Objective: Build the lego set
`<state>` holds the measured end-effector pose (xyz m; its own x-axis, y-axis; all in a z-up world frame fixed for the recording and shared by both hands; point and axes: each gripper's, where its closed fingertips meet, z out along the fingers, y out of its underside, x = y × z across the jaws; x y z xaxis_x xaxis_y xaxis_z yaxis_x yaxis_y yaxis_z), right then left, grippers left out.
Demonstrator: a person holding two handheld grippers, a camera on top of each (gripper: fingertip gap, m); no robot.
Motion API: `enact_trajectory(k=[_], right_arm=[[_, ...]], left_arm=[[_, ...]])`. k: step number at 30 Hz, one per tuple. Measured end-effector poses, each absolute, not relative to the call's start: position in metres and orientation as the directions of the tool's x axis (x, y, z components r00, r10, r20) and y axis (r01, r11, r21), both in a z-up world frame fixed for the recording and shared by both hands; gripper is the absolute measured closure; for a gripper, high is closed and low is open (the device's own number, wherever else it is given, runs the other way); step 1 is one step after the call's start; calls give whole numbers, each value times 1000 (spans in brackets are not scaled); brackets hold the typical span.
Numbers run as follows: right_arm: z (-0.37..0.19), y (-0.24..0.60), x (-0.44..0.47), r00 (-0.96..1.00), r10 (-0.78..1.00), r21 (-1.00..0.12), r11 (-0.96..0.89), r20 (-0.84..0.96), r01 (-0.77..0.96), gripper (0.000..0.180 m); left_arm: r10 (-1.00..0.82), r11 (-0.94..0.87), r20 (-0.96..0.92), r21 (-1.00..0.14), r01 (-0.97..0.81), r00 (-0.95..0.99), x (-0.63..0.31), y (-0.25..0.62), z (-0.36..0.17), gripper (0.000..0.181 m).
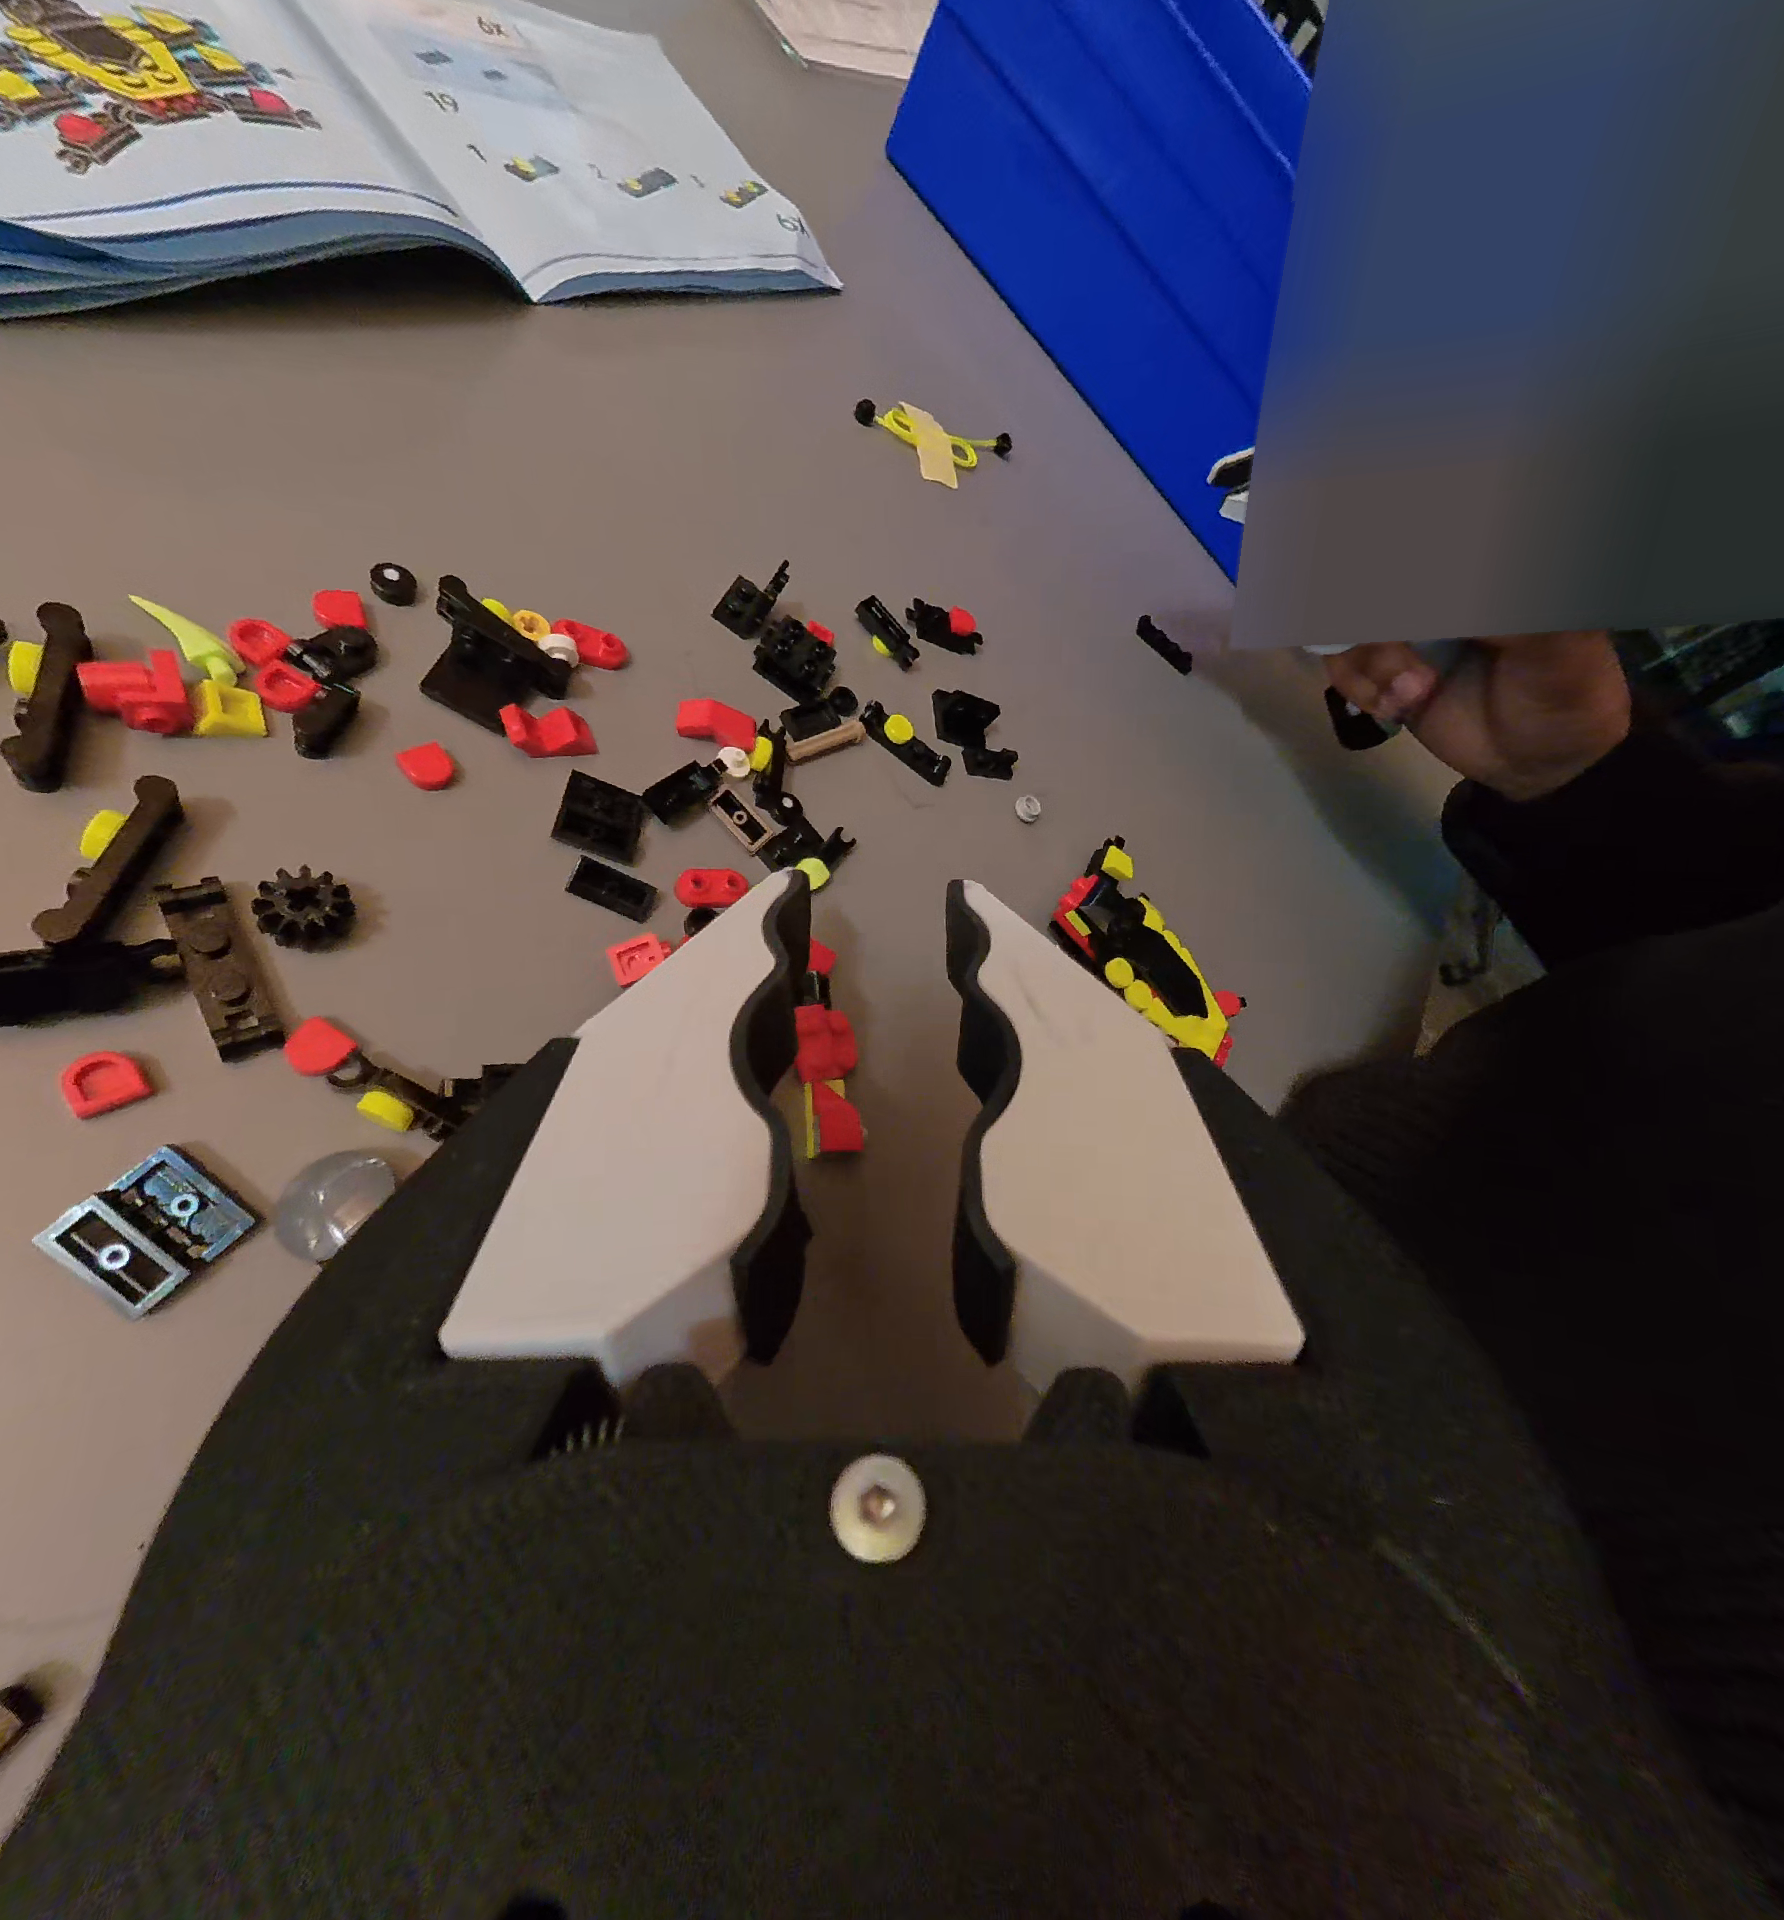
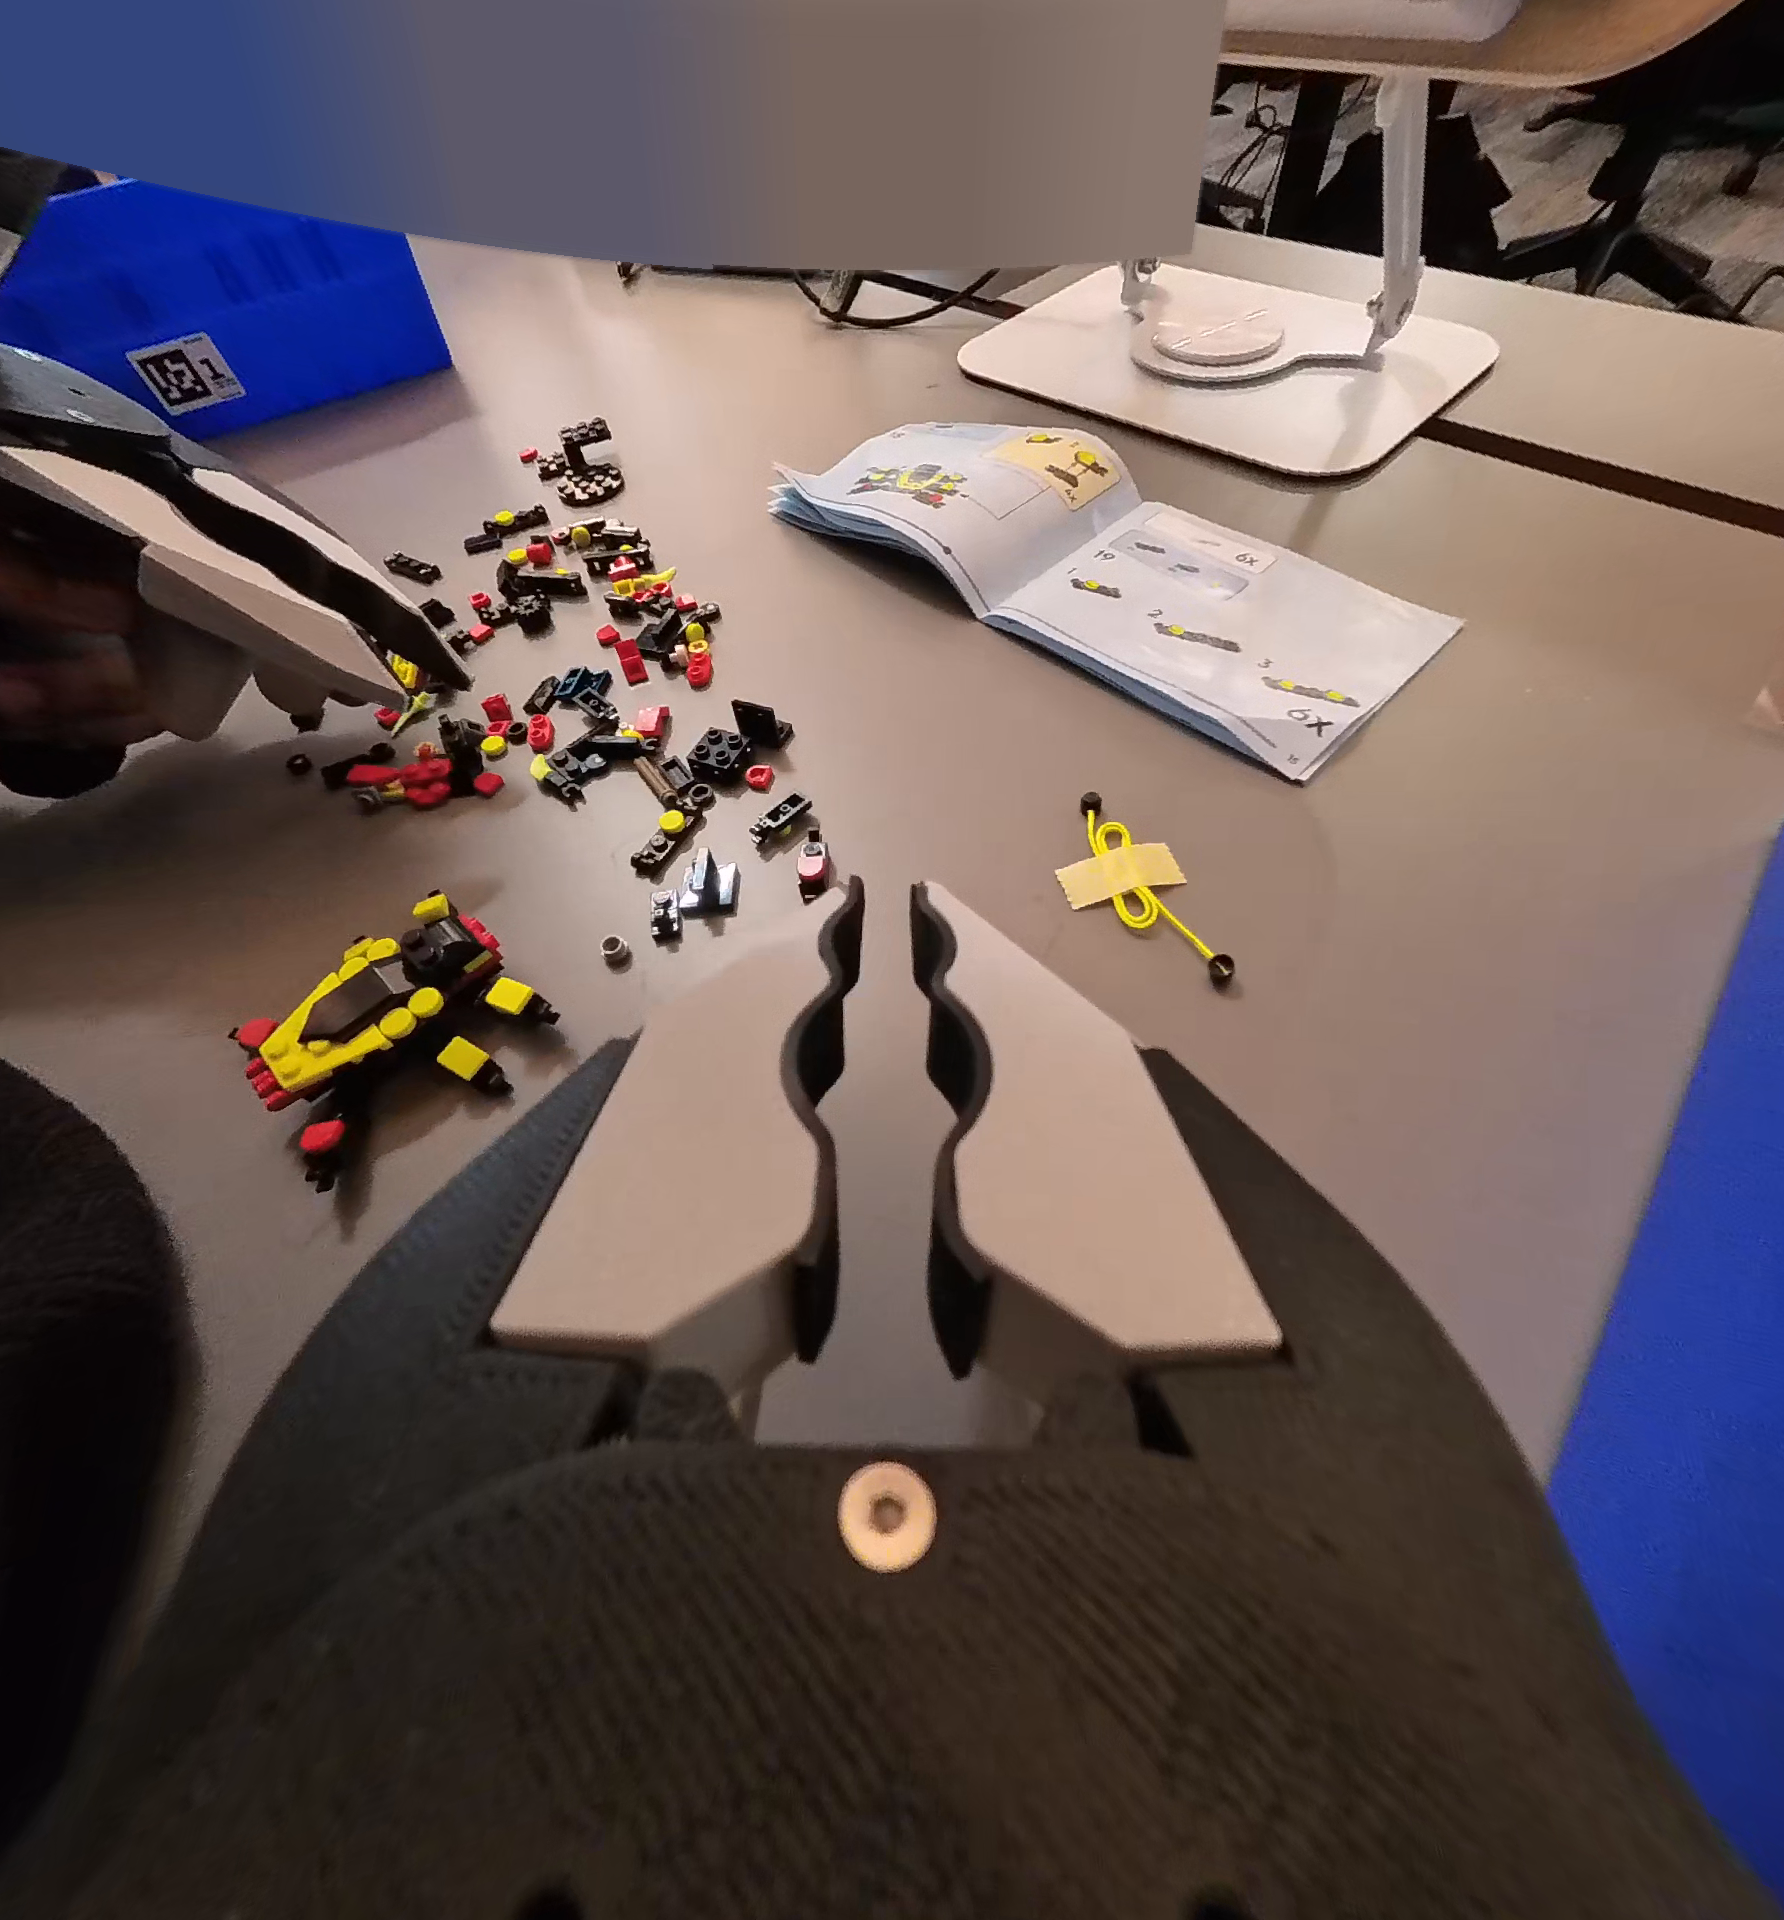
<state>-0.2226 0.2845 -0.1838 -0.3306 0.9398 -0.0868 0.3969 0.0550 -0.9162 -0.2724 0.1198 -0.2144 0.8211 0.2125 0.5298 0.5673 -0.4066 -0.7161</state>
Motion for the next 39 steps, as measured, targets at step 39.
enact_trajectory(k=[39], right_arm=[[-191, 284, -223, -330, 943, -902, 102, -46, 419, 174]], left_arm=[[205, -421, 546, -700, 577, 812, -270, 118, -214, 154]])
